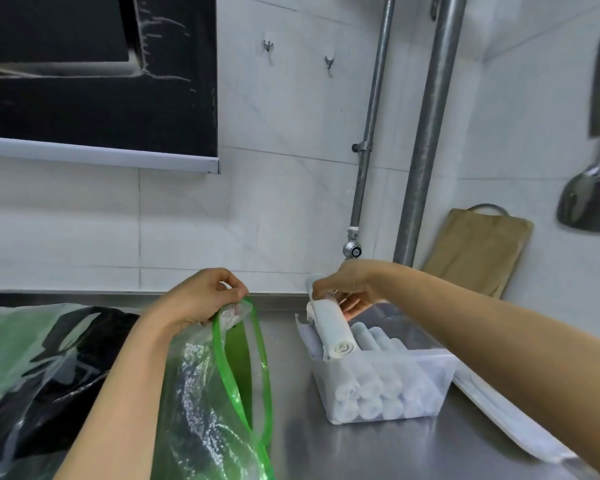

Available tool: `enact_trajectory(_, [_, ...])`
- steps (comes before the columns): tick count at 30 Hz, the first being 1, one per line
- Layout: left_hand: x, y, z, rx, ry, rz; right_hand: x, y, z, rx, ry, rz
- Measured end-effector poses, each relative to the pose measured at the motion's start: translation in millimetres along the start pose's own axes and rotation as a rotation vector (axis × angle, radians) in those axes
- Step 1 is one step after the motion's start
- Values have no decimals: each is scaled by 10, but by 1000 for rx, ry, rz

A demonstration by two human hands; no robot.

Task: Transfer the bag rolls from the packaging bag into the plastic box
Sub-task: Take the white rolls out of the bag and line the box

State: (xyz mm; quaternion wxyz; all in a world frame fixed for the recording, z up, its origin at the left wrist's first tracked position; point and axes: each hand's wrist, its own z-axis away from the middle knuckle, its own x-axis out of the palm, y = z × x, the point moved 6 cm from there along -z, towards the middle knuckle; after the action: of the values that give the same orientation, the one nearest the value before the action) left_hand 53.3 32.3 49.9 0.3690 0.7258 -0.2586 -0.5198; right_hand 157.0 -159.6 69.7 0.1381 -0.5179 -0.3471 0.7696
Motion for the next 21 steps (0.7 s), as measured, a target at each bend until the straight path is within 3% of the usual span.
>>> enact_trajectory(21, [57,31,8,-7,-18,-68,-825,902,-91,235,194,111])
